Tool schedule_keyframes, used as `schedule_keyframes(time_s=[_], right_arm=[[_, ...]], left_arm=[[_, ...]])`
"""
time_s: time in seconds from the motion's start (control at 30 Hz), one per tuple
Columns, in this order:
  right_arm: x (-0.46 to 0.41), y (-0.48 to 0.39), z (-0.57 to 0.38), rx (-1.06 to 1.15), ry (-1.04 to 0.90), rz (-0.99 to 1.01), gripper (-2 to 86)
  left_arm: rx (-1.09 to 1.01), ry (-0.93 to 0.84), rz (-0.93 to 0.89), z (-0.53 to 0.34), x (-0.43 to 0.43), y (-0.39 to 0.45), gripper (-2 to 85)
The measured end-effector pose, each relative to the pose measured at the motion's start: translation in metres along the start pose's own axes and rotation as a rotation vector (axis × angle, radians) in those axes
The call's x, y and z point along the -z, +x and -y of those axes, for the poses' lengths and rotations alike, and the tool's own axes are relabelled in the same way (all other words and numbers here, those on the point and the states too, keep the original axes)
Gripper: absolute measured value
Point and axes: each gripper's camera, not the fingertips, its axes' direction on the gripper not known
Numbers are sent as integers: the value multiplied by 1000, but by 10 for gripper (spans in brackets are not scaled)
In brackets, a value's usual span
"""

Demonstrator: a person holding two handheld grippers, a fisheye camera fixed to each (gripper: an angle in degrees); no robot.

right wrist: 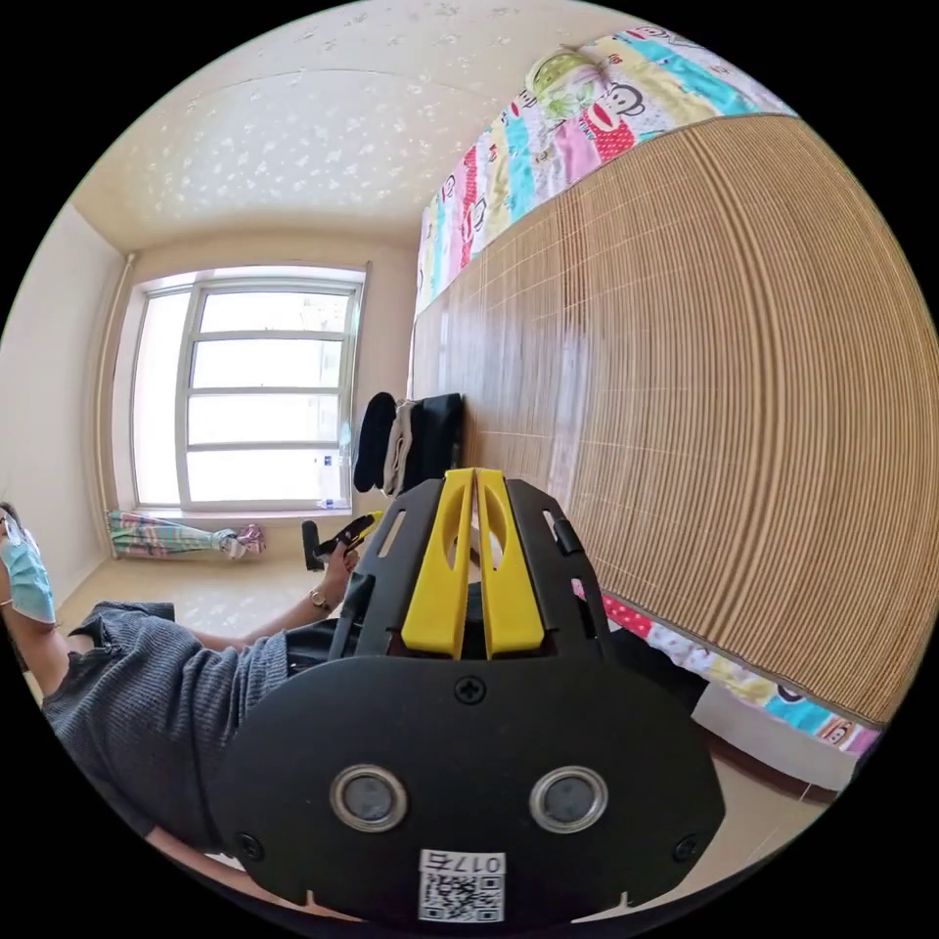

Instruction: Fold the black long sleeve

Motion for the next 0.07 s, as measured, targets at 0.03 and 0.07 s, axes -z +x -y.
schedule_keyframes(time_s=[0.03, 0.07], right_arm=[[-18, -10, 4, 3, -18, 24, 6], [-36, -17, 7, -4, -38, 38, 6]], left_arm=[[13, 36, 3, 4, 11, -1, 50], [31, 111, 18, 15, 34, -2, 59]])
